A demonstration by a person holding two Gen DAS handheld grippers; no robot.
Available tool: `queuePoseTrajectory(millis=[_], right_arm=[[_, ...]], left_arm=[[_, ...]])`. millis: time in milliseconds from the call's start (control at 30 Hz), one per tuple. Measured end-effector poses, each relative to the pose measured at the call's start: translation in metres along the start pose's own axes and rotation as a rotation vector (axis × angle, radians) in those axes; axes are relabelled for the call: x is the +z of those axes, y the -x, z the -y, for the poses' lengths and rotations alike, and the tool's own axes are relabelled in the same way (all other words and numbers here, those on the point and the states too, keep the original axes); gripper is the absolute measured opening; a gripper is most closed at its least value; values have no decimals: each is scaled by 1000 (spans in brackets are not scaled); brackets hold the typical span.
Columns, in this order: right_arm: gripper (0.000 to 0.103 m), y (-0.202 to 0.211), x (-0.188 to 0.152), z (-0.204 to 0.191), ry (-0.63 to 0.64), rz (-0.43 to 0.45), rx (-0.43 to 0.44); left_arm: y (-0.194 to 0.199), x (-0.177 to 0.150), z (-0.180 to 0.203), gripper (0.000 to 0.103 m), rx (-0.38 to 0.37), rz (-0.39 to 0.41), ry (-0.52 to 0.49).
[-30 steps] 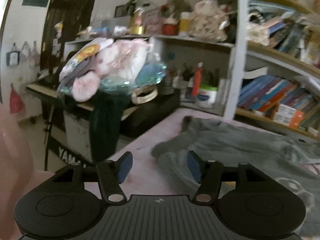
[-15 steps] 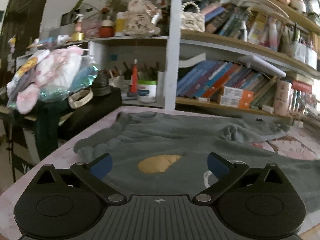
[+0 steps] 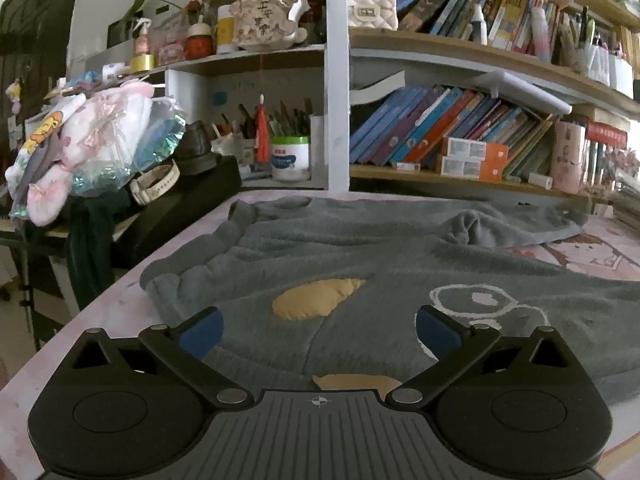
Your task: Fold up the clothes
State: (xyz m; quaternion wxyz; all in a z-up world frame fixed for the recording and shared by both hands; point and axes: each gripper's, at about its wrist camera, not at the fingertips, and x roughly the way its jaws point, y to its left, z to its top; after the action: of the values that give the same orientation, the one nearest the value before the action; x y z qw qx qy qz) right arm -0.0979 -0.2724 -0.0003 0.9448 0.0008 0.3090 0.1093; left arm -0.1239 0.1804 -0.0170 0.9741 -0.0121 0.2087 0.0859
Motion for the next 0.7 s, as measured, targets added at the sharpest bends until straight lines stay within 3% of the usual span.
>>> queuePoseTrajectory(millis=[200, 367, 467, 600, 700], right_arm=[[26, 16, 4, -6, 30, 82, 4], [29, 23, 6, -20, 62, 105, 60], [28, 25, 5, -30, 84, 106, 94], [14, 15, 3, -46, 119, 67, 136], [10, 3, -3, -49, 135, 5, 107]], left_arm=[[-2, 0, 1, 103, -9, -16, -12], [-2, -1, 3, 103, -11, -20, -18], [-3, -1, 3, 103, -9, -25, -20], [-4, 0, 4, 103, -4, -34, -21], [-5, 0, 4, 103, -4, -40, -17]])
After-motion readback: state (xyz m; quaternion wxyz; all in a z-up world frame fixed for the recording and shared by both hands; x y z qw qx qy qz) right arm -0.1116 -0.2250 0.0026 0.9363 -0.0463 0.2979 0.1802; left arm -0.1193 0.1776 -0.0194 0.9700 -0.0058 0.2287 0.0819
